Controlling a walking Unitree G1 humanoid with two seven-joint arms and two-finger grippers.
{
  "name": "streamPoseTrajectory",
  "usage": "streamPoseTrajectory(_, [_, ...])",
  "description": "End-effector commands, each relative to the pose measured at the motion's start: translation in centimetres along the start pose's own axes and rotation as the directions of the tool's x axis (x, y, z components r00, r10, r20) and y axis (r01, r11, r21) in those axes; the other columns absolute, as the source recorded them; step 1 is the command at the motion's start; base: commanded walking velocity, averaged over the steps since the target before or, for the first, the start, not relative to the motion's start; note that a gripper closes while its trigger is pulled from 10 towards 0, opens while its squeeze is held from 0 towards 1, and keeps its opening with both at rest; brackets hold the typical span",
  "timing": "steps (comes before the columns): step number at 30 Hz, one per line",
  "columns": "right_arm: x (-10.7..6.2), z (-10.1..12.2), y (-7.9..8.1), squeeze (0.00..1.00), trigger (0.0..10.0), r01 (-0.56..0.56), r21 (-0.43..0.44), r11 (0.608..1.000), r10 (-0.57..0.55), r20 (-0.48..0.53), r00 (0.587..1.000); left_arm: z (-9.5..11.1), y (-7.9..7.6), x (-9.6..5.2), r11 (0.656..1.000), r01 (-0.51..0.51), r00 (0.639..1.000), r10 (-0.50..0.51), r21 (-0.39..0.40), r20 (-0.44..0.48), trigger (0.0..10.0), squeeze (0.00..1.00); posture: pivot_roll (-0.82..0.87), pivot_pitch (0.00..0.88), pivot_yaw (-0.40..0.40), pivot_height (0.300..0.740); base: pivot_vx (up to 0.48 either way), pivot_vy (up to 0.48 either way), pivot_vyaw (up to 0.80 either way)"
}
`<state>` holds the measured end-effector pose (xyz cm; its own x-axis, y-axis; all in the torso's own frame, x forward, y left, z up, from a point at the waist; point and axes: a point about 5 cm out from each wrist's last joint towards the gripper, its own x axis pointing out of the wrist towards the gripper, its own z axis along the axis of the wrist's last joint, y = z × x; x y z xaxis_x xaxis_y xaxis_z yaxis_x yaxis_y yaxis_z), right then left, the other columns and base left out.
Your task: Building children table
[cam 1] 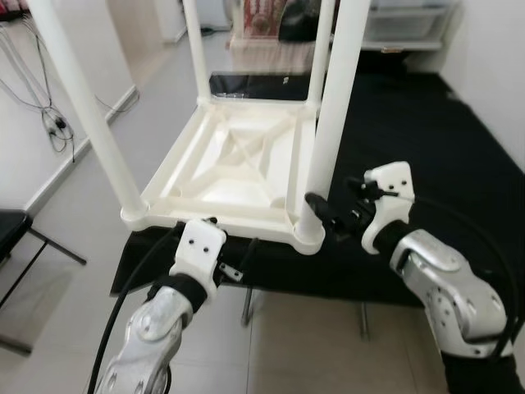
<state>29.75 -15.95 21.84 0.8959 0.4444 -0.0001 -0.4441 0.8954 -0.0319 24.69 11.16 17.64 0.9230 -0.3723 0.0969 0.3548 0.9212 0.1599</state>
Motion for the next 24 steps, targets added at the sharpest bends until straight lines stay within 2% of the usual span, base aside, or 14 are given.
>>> streamPoseTrajectory(1, [0.0, 0.3, 0.8, 0.0, 10.0, -0.038, 0.011, 0.999, 0.038, 0.015, 0.999, -0.2, 0.2, -0.2, 1.0, -0.009, 1.0, 0.009, -0.001, -0.016, 10.0, 0.0, -0.02, 0.126, -0.021, 0.74, 0.0, 0.0, 0.0])
streamPoseTrajectory(6, [0.4, 1.1, 1.2, 0.0, 10.0, -0.049, 0.0, 0.999, 0.049, 0.066, 0.997, -0.5, 0.0, -0.2, 1.0, -0.009, 1.0, 0.009, -0.001, -0.023, 10.0, 0.0, -0.02, 0.127, -0.019, 0.74, 0.0, 0.0, 0.0])
streamPoseTrajectory(11, [1.0, 2.0, 1.4, 0.0, 10.0, -0.031, -0.01, 0.999, 0.032, 0.108, 0.994, -0.8, 0.0, -0.3, 1.0, -0.007, 0.999, 0.007, 0.002, -0.033, 10.0, 0.0, -0.02, 0.128, -0.019, 0.74, 0.0, 0.0, 0.8])
streamPoseTrajectory(20, [0.9, 3.5, 0.6, 0.0, 10.0, 0.009, 0.014, 1.0, -0.012, 0.171, 0.985, -0.7, -0.1, -0.3, 1.0, -0.002, 0.999, 0.002, -0.004, -0.032, 10.0, 0.0, -0.02, 0.129, -0.016, 0.74, 0.0, 0.0, 0.8])
streamPoseTrajectory(24, [0.1, 4.8, -0.6, 0.0, 10.0, 0.066, -0.002, 0.998, -0.064, 0.212, 0.975, -0.7, -0.1, -0.3, 1.0, 0.003, 1.0, -0.003, -0.006, -0.031, 10.0, 0.0, -0.03, 0.127, -0.013, 0.74, 0.0, 0.0, 0.0])
